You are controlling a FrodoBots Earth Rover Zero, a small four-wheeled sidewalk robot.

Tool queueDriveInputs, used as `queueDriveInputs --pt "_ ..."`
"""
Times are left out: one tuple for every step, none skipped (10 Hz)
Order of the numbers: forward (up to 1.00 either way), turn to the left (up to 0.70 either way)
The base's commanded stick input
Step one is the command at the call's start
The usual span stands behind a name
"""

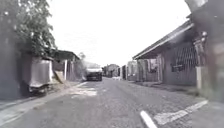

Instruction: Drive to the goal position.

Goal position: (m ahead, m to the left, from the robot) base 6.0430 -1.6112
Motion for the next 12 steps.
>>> queueDriveInputs --pt "0.5 -0.04" --pt "0.5 -0.05" --pt "0.5 -0.06" --pt "0.5 -0.07" --pt "0.5 -0.18" --pt "0.5 -0.39" --pt "0.5 -0.48" --pt "0.5 -0.5" --pt "0.5 -0.5" --pt "0.5 -0.5" --pt "0.5 -0.26" --pt "0.5 -0.02"
